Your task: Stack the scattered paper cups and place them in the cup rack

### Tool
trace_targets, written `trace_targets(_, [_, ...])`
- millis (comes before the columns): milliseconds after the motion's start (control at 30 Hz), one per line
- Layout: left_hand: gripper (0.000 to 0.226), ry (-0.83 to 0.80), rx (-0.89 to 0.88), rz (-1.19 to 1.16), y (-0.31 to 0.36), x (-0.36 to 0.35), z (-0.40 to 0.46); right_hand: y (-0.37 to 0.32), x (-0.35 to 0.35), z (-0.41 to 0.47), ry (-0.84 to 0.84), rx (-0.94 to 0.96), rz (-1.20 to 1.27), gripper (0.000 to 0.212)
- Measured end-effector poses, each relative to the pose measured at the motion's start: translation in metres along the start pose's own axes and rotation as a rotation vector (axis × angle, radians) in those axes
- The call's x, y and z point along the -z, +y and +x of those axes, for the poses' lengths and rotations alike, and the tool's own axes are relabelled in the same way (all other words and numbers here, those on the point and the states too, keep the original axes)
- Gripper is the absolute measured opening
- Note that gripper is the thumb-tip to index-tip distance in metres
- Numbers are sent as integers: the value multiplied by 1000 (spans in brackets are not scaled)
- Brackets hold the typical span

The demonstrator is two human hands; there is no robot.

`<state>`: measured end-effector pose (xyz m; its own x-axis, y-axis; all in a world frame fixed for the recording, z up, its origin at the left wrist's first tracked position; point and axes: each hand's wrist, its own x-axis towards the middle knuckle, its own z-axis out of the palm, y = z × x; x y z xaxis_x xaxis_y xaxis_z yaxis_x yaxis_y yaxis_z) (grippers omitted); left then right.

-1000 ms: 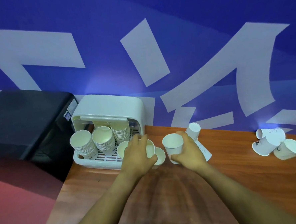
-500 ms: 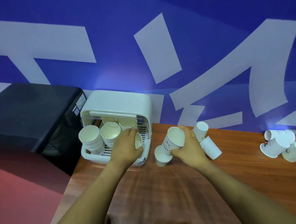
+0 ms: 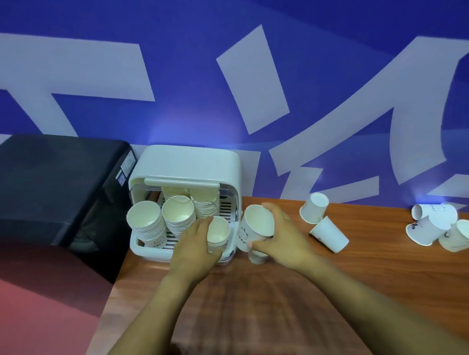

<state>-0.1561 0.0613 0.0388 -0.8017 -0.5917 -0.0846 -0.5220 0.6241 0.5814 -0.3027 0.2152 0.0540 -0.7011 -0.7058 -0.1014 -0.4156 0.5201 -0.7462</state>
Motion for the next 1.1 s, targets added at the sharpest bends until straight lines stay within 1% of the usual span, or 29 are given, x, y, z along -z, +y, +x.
trace_targets(100, [70,10,8,-26,-4,14,-12,-25,-19,9,-12,66,-53,87])
trace_targets(200, [66,26,-2,-23,-8,29,-24,-41,-36,17,-27,84,-97,89])
trace_targets(467, [70,47,-1,-22,-21,53,-26,-50,-70,26,52,75,-209,76])
trace_targets(533, [70,52,4,-29,-24,56,-27,-49,-76,26,14,27,-243,78])
trace_targets(700, [70,33,5,-1,-28,60,-33,-46,-86,29,-171,-94,-385,86])
trace_targets(767, [70,29,3,4,-27,59,-35,-45,-85,27,-205,-105,-395,86])
trace_targets(833, [69,25,0,5,-23,56,-38,-43,-80,24,-190,-97,-355,84])
trace_targets(933, [69,9,-18,-1,-11,46,-41,-37,-64,15,-162,-70,-303,74])
trace_targets(1100, [68,-66,-58,14,20,17,-43,-9,-27,-2,-142,-79,-300,63])
